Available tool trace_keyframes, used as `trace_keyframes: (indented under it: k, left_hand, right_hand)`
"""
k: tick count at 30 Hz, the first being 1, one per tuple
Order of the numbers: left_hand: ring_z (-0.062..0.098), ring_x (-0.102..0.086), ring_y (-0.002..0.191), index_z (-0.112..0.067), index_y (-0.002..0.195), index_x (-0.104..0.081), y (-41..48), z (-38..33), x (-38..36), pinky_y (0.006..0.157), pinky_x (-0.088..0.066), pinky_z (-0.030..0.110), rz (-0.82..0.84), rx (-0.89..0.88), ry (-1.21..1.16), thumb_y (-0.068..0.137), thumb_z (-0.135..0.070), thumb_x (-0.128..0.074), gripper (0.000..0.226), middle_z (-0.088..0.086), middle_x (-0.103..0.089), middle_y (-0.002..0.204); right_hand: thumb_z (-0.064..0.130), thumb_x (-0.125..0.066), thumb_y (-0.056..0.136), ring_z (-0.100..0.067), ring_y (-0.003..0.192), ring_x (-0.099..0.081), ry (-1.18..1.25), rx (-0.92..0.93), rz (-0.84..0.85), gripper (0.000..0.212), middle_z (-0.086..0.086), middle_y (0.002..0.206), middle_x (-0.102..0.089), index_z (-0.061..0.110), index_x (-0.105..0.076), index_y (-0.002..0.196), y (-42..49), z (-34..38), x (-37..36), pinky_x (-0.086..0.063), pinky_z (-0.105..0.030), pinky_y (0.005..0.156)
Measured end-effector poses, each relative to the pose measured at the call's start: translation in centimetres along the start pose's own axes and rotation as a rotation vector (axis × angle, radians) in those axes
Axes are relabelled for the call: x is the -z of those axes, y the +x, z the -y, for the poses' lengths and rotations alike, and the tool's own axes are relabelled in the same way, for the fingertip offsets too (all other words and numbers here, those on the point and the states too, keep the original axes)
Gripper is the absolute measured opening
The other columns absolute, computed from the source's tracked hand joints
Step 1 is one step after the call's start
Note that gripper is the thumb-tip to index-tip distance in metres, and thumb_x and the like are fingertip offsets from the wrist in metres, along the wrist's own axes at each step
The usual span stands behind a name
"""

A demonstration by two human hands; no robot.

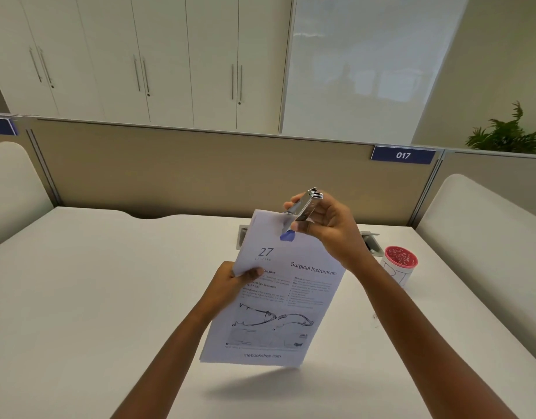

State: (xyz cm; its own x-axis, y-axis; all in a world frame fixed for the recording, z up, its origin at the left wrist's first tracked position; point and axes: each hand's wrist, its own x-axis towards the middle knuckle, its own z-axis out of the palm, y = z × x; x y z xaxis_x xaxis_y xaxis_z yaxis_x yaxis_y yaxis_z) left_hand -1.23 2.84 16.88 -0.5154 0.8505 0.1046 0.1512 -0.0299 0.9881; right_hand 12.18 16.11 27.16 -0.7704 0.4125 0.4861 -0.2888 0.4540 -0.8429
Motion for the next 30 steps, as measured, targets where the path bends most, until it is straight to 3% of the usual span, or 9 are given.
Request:
trace_keyframes:
  k: [3,6,14,20,30]
  left_hand:
    - [0.015,-0.065,0.071,-0.023,0.098,-0.056,0.2,0.1,-0.2,0.057,-0.054,0.017,0.015,0.001,0.045,0.085,-0.025,-0.06,0.014,0.001,-0.065,0.091]
    - [0.017,-0.064,0.075,-0.02,0.102,-0.055,0.2,0.1,-0.4,0.058,-0.054,0.017,0.021,0.005,0.073,0.089,-0.016,-0.052,0.013,0.003,-0.064,0.094]
    - [0.015,-0.061,0.076,-0.008,0.114,-0.055,0.1,-0.3,-0.6,0.06,-0.051,0.015,0.023,-0.006,0.166,0.09,-0.016,-0.052,0.026,0.006,-0.062,0.1]
    - [0.014,-0.06,0.075,-0.008,0.114,-0.056,0.0,-0.4,-0.6,0.056,-0.051,0.011,0.037,-0.012,0.175,0.089,-0.016,-0.052,0.026,0.007,-0.062,0.099]
    - [0.013,-0.06,0.074,-0.008,0.115,-0.055,0.1,-0.3,-0.7,0.055,-0.051,0.011,0.043,-0.013,0.186,0.089,-0.016,-0.052,0.027,0.007,-0.062,0.1]
  right_hand:
    - [-0.005,-0.067,0.072,-0.005,0.085,-0.066,-0.06,-0.008,0.061,0.036,0.0,0.094,-0.066,0.024,-0.057,0.091,0.2,0.9,-0.3,-0.055,-0.021,0.083]
    - [-0.006,-0.069,0.072,-0.004,0.083,-0.065,-0.121,-0.037,0.103,0.037,-0.003,0.093,-0.066,0.026,-0.057,0.089,0.7,1.6,-0.5,-0.053,-0.02,0.084]
    - [-0.004,-0.07,0.072,-0.005,0.084,-0.064,-0.206,-0.07,0.159,0.036,0.007,0.092,-0.064,0.027,-0.056,0.088,1.1,2.4,-1.0,-0.05,-0.021,0.086]
    - [-0.006,-0.068,0.073,-0.021,0.088,-0.063,-0.219,-0.083,0.143,0.032,-0.006,0.095,-0.063,0.016,-0.056,0.092,1.0,2.8,-1.3,-0.049,-0.033,0.092]
    - [-0.005,-0.066,0.074,-0.024,0.089,-0.064,-0.251,-0.08,0.15,0.029,-0.008,0.096,-0.065,0.012,-0.056,0.095,1.0,3.5,-1.3,-0.05,-0.032,0.09]
